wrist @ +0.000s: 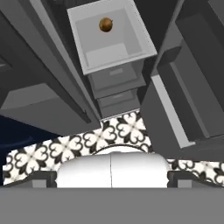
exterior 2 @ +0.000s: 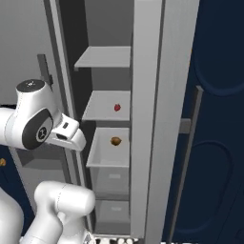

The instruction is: Take the strawberry from the fridge and place it on top of the pancake, located on the dining counter.

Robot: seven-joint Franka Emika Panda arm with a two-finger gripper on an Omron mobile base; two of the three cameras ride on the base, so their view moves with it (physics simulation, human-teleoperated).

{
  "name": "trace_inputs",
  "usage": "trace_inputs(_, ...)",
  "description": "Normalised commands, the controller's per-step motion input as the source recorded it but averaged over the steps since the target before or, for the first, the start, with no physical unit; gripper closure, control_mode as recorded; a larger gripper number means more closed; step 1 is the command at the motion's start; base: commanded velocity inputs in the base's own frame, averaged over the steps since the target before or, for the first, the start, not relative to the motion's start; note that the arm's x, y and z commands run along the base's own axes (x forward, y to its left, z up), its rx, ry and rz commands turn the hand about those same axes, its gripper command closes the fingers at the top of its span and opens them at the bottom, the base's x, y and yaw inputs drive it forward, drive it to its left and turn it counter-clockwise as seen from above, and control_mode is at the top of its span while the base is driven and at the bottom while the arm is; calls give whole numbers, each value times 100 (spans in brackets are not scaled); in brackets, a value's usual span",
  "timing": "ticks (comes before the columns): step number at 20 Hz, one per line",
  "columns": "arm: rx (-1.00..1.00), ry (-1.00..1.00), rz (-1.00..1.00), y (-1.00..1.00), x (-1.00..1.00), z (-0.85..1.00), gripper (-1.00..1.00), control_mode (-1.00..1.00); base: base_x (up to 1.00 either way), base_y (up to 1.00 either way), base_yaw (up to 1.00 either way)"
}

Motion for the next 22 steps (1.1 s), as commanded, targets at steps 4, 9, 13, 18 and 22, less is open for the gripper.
trace_inputs(4,0,0,0,0,0,0,-100,100,45,0,4)
trace_inputs(9,0,0,0,0,0,0,-100,100,19,-4,5)
trace_inputs(13,0,0,0,0,0,0,-100,100,11,-25,1)
trace_inputs(18,0,0,0,0,0,0,-100,100,11,-30,0)
trace_inputs(22,0,0,0,0,0,0,-100,100,11,-38,0)
